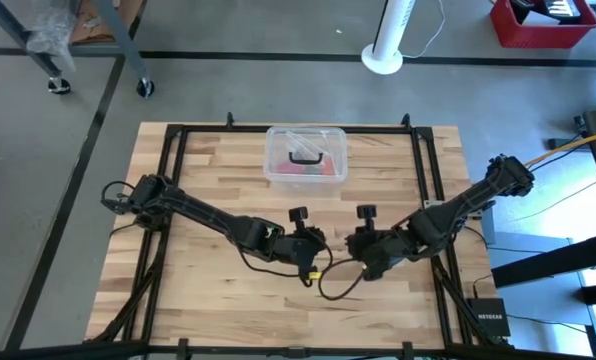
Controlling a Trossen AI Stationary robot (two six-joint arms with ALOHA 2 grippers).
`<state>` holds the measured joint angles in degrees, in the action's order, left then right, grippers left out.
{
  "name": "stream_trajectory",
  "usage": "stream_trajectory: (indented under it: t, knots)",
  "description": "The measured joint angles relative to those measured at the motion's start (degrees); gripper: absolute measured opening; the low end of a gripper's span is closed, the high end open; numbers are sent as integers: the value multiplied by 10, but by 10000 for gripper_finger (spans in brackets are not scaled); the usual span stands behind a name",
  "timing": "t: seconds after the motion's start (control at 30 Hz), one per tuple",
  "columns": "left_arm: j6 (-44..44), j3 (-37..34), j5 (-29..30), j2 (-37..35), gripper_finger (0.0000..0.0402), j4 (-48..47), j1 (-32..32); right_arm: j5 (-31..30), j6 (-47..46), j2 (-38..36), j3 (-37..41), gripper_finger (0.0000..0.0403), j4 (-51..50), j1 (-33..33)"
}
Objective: Roll bandage
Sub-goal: Close the transparent zip bag
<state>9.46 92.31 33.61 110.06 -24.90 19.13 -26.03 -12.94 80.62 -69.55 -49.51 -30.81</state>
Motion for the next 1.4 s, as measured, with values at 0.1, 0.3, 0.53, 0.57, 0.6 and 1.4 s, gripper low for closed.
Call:
stream_trajectory:
  t: [0.1, 0.3, 0.53, 0.57, 0.6, 1.4]
  knots:
    - [2, 0, -2, 0, 14, 24, 1, -18, -3, -13, 35, 33, 5, -11]
    - [-26, 0, -13, 29, 87, 101, -2, -95, -14, -84, 156, 33, 151, -52]
    - [-62, -1, -56, 53, 161, 178, -17, -112, -14, -140, 279, 33, 317, -72]
    - [-64, -1, -54, 53, 166, 182, -18, -117, -16, -141, 287, 33, 329, -72]
    - [-70, 0, -55, 53, 169, 186, -18, -120, -18, -141, 292, 33, 337, -72]
    - [-85, 0, -58, 53, 11, 195, -18, -118, 12, -141, 296, 33, 389, -71]
